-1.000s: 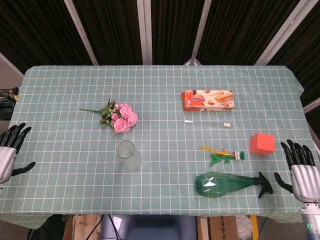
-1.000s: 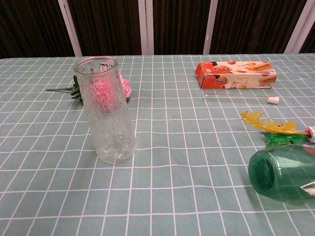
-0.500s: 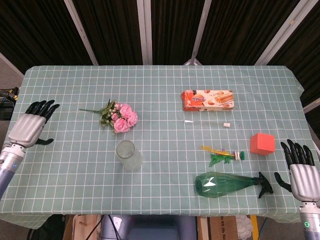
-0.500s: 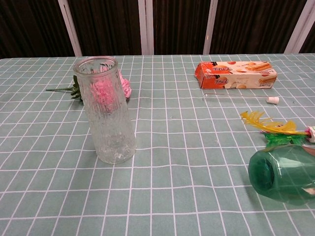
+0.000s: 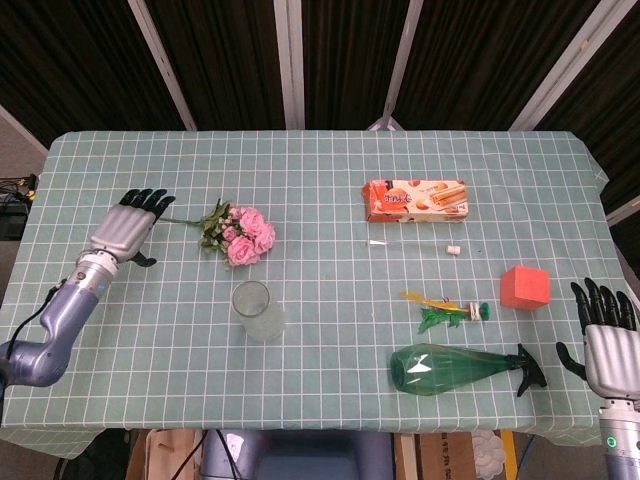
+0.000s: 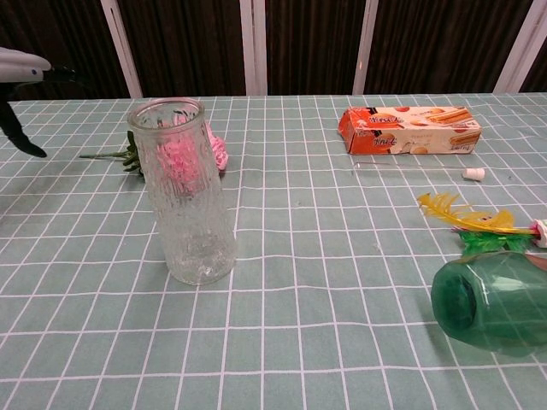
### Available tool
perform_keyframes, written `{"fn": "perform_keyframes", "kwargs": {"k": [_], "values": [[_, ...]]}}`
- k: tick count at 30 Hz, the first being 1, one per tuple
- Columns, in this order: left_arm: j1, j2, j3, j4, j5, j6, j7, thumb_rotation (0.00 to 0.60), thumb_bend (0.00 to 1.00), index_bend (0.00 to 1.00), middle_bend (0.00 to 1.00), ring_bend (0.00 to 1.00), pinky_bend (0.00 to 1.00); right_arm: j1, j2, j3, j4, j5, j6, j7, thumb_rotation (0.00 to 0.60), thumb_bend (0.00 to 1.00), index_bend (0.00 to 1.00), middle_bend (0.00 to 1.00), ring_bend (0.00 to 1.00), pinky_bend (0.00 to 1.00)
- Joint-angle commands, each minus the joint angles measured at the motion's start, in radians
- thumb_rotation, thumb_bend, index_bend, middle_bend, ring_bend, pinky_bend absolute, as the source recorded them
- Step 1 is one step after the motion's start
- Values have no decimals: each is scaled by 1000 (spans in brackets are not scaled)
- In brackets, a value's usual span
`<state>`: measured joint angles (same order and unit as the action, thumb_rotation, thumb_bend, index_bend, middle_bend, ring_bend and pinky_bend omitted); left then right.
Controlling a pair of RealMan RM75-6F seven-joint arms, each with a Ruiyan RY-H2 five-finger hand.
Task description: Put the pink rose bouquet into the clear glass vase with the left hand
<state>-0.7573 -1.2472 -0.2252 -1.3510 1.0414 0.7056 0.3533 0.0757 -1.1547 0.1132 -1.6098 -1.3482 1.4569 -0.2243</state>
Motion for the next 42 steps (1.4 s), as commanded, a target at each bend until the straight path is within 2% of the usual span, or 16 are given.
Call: {"fn": "perform_keyframes", "kwargs": {"k": [1,4,14,25,30,37,42], "values": [[-57,-71,8,73,-47,-38,42,600,170,0,0,0,21,-1,-1,3,-1,7,2,-5,600,313,54,26,10,0],[-87,-122,12,119,-59,-41,52,600,170,0,0,0,21,-4,1,5,-4,12,6,-9,600,313,54,26,10,0],[-143,-279,24,266,13,-20,-1,600,170,0,0,0,21,-4,9,7,-8,29,-2,-12,600,313,54,26,10,0],[-193,-403,33,417,41,-34,-23,600,189,33,12,0,30,4,10,4,-3,37,-25,-10,600,313,54,26,10,0],[-212,-449,37,470,54,-32,-18,600,255,86,83,25,94,4,11,6,-2,37,-22,-5,600,313,54,26,10,0],[-228,-501,41,531,79,-11,-12,600,349,220,278,177,256,3,12,6,0,35,-20,2,600,313,54,26,10,0],[-231,-534,46,575,105,21,-10,600,365,334,413,280,386,2,13,7,2,36,-19,8,600,314,54,26,10,0]]}}
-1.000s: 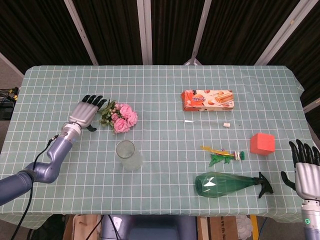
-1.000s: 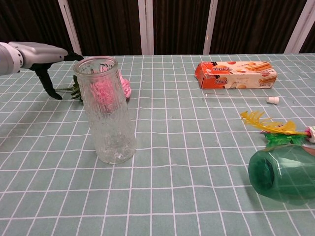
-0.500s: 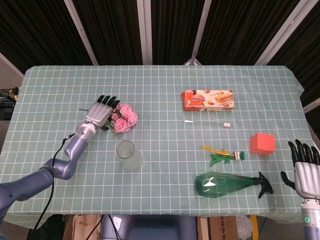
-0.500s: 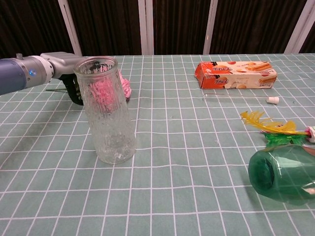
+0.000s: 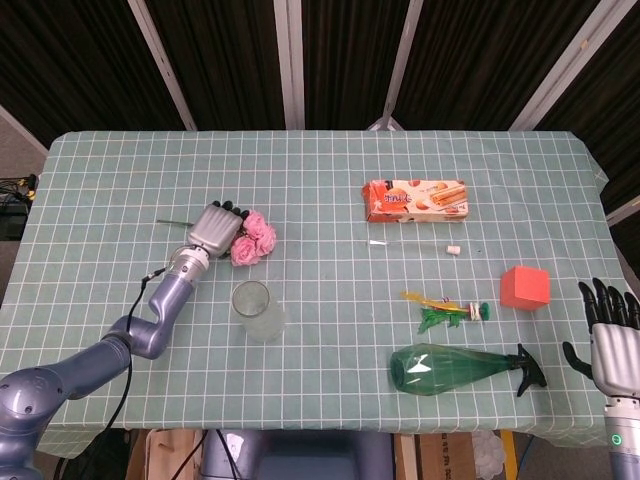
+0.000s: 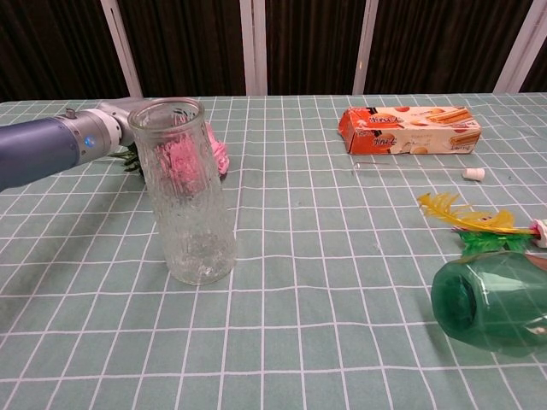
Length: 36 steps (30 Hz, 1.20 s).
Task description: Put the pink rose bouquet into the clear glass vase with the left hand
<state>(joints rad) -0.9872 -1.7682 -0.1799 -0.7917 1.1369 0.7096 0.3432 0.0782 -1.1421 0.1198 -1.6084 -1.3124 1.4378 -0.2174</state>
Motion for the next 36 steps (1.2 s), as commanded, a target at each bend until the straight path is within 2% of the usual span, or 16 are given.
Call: {"fn": "perform_keyframes", "kwargs": {"k": [1,7,13,17,20,21,25,27,31,36], "values": [[-1,-19,-1,23,15,29,-4,600,373,357,437,298,408,0,0,0,1,1,0,1,600,314,54,26,10,0],[13,-38,-10,59,63,116,-72,600,403,392,473,328,443,-1,2,-1,-1,-3,2,6,600,313,54,26,10,0],[49,11,-16,18,113,203,-193,600,403,377,460,328,443,-1,2,-3,-5,-2,-1,6,600,313,56,26,10,0],[87,62,-25,-30,165,301,-365,600,403,374,448,324,442,0,2,-3,-9,0,-2,4,600,313,61,26,10,0],[124,113,-35,-77,215,400,-548,600,403,374,443,319,442,0,1,-4,-11,0,-3,1,600,312,62,26,10,0],[139,137,-42,-103,232,440,-631,600,403,374,443,319,442,0,1,-4,-13,-1,-3,0,600,313,62,26,10,0],[177,213,-66,-206,247,499,-829,600,403,372,446,319,442,2,0,-5,-15,-4,-3,-2,600,313,64,26,10,0],[203,281,-84,-300,260,537,-944,600,403,373,448,319,442,3,-1,-7,-16,-8,-4,-1,600,314,66,26,10,0],[242,396,-107,-475,283,584,-1085,600,403,381,450,319,442,4,-2,-7,-15,-11,-5,1,600,313,66,26,10,0],[270,535,-131,-686,278,546,-1278,600,403,384,451,320,450,4,-2,-10,-16,-21,-2,6,600,314,66,26,10,0]]}}
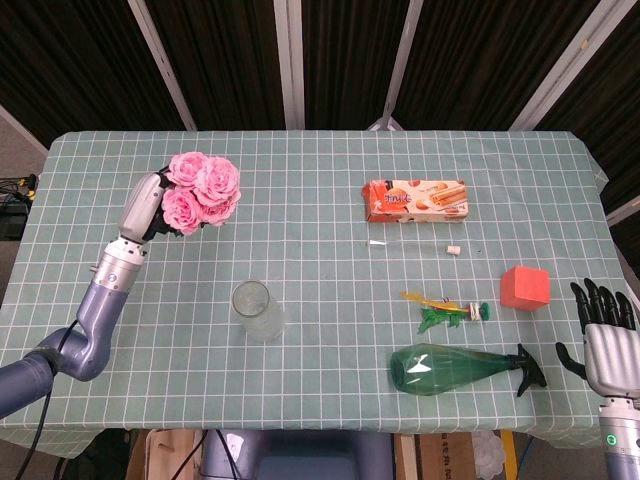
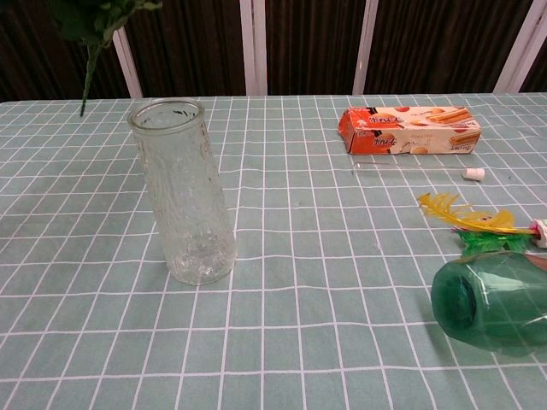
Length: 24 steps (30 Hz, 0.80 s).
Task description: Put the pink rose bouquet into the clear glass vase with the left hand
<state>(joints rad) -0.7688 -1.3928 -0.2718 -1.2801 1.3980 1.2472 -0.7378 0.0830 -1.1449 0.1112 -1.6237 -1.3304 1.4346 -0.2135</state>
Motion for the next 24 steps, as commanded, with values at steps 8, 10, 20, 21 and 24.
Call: {"fn": "perform_keyframes", "kwargs": {"k": [8,10,20,21,24], "values": [[67,248,-85,-401,-1,-7,-276,600,403,384,462,324,472,-2,8,-1,3,-6,0,28,600,313,66,26,10,0],[67,250,-84,-436,8,-12,-282,600,403,384,462,324,472,-3,10,0,3,-8,3,34,600,313,66,26,10,0],[41,248,-75,-540,50,-67,-339,600,401,384,462,324,472,-4,13,0,10,-12,4,52,600,313,67,26,10,0],[39,248,-78,-549,49,-68,-338,600,401,384,462,324,472,-4,12,0,11,-13,3,52,600,313,67,26,10,0],[33,251,-89,-575,49,-68,-322,600,401,386,463,324,471,-3,10,1,14,-10,2,55,600,313,67,26,10,0]]}}
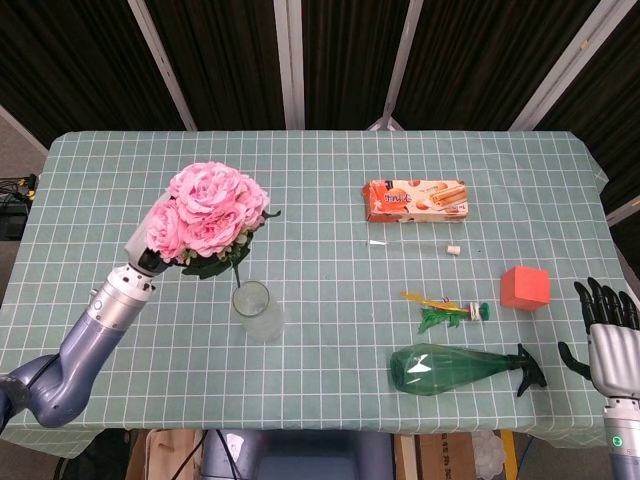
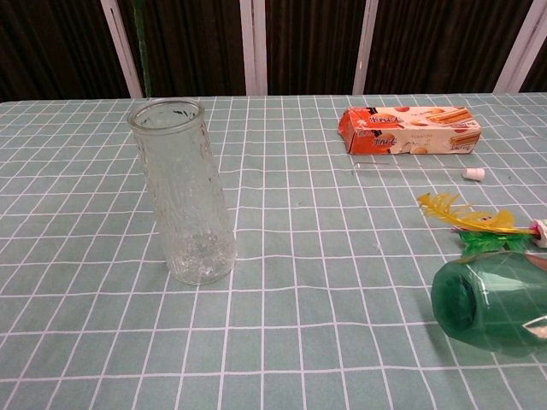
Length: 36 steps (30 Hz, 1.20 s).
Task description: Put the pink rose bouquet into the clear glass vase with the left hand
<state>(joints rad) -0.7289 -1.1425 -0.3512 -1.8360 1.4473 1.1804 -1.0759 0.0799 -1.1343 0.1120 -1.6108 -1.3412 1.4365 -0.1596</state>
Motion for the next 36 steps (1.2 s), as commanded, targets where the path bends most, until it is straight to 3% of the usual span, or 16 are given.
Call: {"fn": "perform_keyframes", "kwargs": {"k": [1,8,18,30,36], "values": [[-8,1,-13,-26,-2,1,29,600,401,387,464,324,472,1,-1,1,2,1,-1,2,600,313,67,26,10,0],[-14,-8,-7,-57,-13,-12,91,600,401,388,463,324,472,0,0,3,5,3,-1,12,600,313,67,26,10,0],[-24,-63,24,8,-4,-35,97,600,399,388,462,324,472,-5,3,3,4,-2,9,22,600,313,67,26,10,0],[-45,-162,113,143,61,-91,71,600,391,387,453,324,481,-9,10,6,1,2,12,37,600,313,67,26,10,0],[-46,-194,151,198,113,-78,29,600,342,361,412,275,394,-12,12,5,0,-5,18,43,600,313,67,26,10,0]]}}
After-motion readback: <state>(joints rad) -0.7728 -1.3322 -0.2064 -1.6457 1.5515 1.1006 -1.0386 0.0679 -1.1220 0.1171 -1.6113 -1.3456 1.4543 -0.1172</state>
